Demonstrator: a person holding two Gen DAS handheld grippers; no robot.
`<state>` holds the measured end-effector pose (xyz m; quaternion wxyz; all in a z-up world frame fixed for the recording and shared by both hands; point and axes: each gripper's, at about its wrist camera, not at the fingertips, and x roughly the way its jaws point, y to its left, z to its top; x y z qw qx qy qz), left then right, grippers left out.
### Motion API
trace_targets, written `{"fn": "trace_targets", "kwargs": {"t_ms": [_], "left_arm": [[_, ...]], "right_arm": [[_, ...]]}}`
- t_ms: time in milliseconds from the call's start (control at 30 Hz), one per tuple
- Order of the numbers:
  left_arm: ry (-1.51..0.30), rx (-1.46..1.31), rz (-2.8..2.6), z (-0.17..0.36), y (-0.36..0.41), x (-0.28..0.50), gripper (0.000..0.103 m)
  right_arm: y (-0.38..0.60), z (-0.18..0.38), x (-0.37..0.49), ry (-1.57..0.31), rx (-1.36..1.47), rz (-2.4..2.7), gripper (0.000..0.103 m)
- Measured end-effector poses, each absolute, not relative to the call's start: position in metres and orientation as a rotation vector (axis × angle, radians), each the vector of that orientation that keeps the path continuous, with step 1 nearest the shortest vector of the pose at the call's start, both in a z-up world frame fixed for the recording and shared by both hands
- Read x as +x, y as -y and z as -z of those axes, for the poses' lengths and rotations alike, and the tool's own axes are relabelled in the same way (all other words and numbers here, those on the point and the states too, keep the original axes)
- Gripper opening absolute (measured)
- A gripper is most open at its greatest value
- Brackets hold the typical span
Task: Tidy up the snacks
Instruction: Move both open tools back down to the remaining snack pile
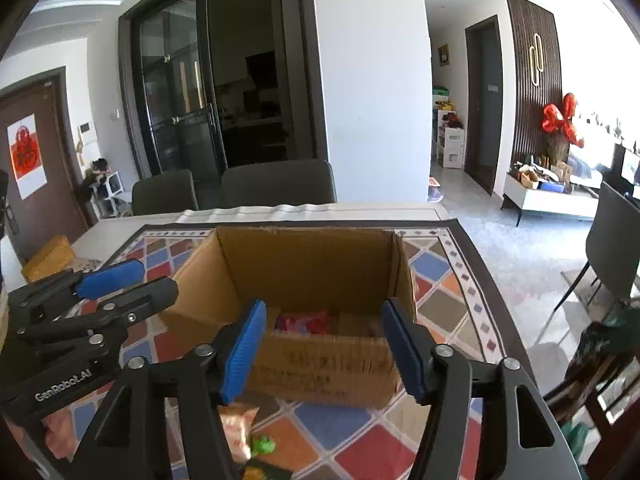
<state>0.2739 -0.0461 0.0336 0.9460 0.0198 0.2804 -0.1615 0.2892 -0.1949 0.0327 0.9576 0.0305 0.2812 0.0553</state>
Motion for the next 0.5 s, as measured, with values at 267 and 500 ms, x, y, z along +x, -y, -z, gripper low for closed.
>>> {"fn": "trace_targets", "kwargs": {"t_ms": [267,500], "left_arm": [[-0.547,0.030,0.338,-0.035,0.042,0.220,0.050],[-0.546,0.021,0.333,-0.023,0.037,0.179,0.053]], "right_arm": [[0.190,-0.031,0.244,-0.540,0.070,-0.138,0.067],[0.180,-0.021,0.208,-0.535,0.038,-0.167,0.067]]}}
